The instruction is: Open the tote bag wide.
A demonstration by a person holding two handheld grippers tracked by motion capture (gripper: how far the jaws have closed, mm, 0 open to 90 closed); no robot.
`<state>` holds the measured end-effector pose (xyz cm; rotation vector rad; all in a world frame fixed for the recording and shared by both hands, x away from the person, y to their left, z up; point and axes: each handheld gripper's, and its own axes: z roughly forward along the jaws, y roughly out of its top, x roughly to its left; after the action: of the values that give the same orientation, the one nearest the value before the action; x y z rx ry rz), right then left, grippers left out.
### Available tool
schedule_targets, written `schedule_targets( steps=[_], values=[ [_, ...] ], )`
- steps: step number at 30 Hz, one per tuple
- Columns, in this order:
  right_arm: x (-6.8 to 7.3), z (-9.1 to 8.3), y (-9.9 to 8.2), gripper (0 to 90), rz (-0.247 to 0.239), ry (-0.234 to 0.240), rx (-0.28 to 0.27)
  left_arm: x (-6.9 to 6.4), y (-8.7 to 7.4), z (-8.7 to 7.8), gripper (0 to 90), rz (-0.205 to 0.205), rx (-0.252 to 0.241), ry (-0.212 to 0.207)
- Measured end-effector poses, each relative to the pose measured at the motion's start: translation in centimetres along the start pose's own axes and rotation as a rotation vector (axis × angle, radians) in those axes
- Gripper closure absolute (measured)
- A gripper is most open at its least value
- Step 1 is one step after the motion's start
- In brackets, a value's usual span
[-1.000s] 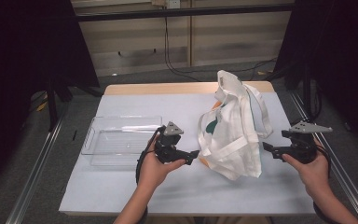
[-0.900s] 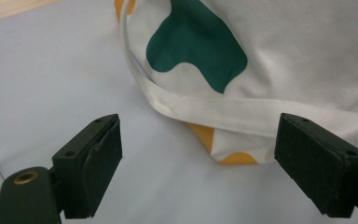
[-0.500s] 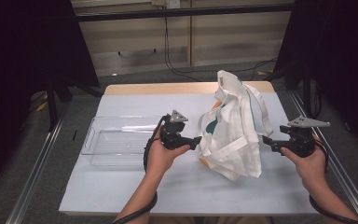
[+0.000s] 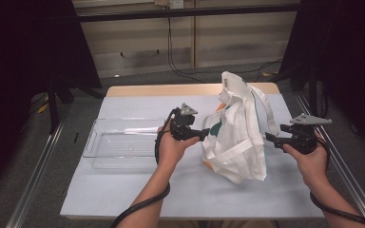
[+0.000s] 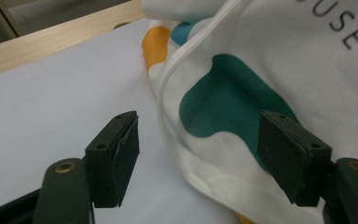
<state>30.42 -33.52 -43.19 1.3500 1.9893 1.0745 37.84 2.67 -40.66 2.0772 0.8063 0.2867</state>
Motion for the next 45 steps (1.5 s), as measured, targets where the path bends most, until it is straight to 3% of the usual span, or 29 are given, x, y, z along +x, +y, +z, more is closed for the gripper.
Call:
schedule_targets(
  steps=[3, 4, 6, 10, 15, 18, 19, 21, 25, 29, 37, 45],
  values=[
    [-0.1, 0.2, 0.2, 34.4, -0.001, 0.000, 0.004, -0.1, 0.6, 0.7, 32.8, 0.035, 0.010, 0.004],
    [-0.1, 0.2, 0.2, 34.4, -0.001, 0.000, 0.004, -0.1, 0.8, 1.0, 32.8, 0.032, -0.003, -0.008],
    [-0.1, 0.3, 0.2, 36.0, -0.003, 0.001, 0.000, -0.1, 1.3, 1.4, 33.2, 0.040, 0.000, 0.019],
    [-0.1, 0.3, 0.3, 40.4, -0.008, 0.008, 0.000, 0.5, 1.8, 2.4, 35.5, 0.041, -0.008, 0.025],
    [-0.3, 0.4, 0.4, 47.8, -0.009, 0.019, -0.007, 0.7, 2.4, 3.5, 38.7, 0.045, -0.022, 0.004],
    [-0.3, 0.4, 0.4, 51.1, -0.003, 0.030, -0.001, 0.7, 2.7, 4.0, 44.8, 0.061, -0.030, -0.005],
    [-0.2, 0.5, 0.4, 54.3, -0.003, 0.041, -0.003, 0.7, 2.8, 4.1, 53.0, 0.067, -0.021, -0.011],
    [-0.2, 0.5, 0.4, 56.1, -0.005, 0.036, -0.003, 0.7, 2.8, 4.3, 55.1, 0.060, -0.014, -0.006],
    [0.1, 0.6, 0.4, 61.9, -0.009, 0.043, -0.009, 0.8, 2.8, 4.4, 72.5, -0.003, 0.000, -0.034],
    [0.1, 0.7, 0.5, 66.4, -0.010, 0.051, -0.012, 0.9, 2.9, 4.1, 80.6, -0.046, 0.013, -0.028],
    [0.2, 1.0, 0.1, 68.5, 0.014, 0.043, -0.010, 1.4, 1.6, 3.6, 84.6, -0.114, 0.040, -0.016],
    [0.2, 1.6, -1.1, 68.7, 0.039, 0.045, 0.028, 2.0, -0.1, 3.0, 85.1, -0.142, 0.073, 0.003]
  ],
)
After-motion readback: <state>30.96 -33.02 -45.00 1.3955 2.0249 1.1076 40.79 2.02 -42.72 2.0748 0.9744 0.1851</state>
